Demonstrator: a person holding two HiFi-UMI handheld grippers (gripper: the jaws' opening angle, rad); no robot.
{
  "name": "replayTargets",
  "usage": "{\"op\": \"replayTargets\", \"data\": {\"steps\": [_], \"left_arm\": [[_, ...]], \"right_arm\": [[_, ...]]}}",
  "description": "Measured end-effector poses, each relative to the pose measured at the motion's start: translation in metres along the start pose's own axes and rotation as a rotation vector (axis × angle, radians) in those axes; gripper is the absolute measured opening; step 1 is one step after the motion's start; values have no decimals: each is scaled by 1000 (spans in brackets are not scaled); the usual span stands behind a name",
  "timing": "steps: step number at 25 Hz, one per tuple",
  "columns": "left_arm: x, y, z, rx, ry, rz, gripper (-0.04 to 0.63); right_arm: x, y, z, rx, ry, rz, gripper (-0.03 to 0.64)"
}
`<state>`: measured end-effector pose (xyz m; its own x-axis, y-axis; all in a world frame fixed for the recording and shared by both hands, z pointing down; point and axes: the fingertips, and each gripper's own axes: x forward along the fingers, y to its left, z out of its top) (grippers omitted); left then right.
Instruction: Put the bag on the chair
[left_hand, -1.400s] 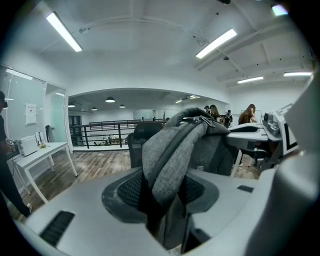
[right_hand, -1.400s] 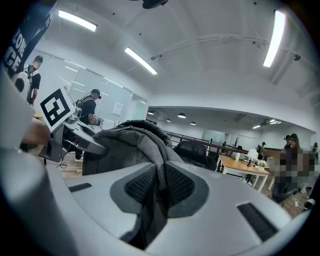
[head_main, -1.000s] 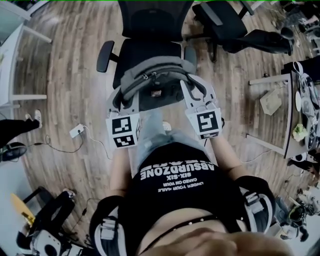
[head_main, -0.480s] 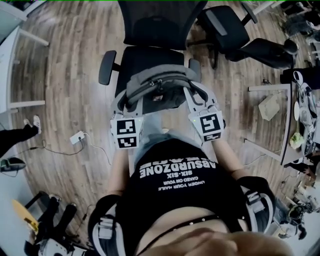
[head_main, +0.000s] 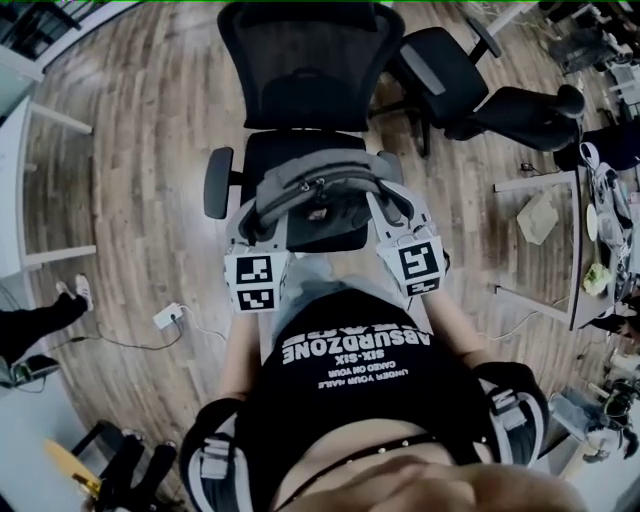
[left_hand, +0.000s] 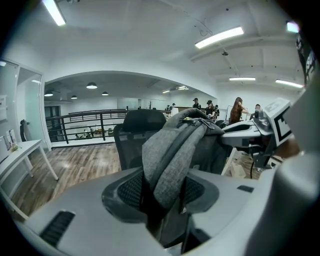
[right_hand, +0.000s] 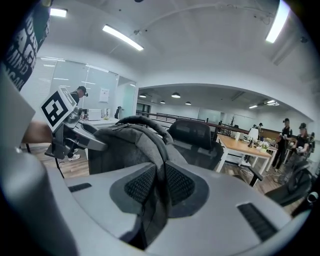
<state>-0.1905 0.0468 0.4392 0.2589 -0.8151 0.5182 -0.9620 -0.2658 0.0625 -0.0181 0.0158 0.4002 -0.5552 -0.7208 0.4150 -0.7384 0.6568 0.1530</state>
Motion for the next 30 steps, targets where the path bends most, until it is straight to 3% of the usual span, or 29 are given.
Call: {"op": "replayTargets", "data": {"steps": [12,20,30], "left_arm": [[43,39,67,51,-46,-56,176],[73,41,112,57,-99,-1,178],[105,24,145,23,-86,59,178]], "right_arm": [[47,-38,49,1,-77,-94,66],[69,-81,75,-39,-133,-84,66],[84,-138,92,-59,-193,-25,66]]}}
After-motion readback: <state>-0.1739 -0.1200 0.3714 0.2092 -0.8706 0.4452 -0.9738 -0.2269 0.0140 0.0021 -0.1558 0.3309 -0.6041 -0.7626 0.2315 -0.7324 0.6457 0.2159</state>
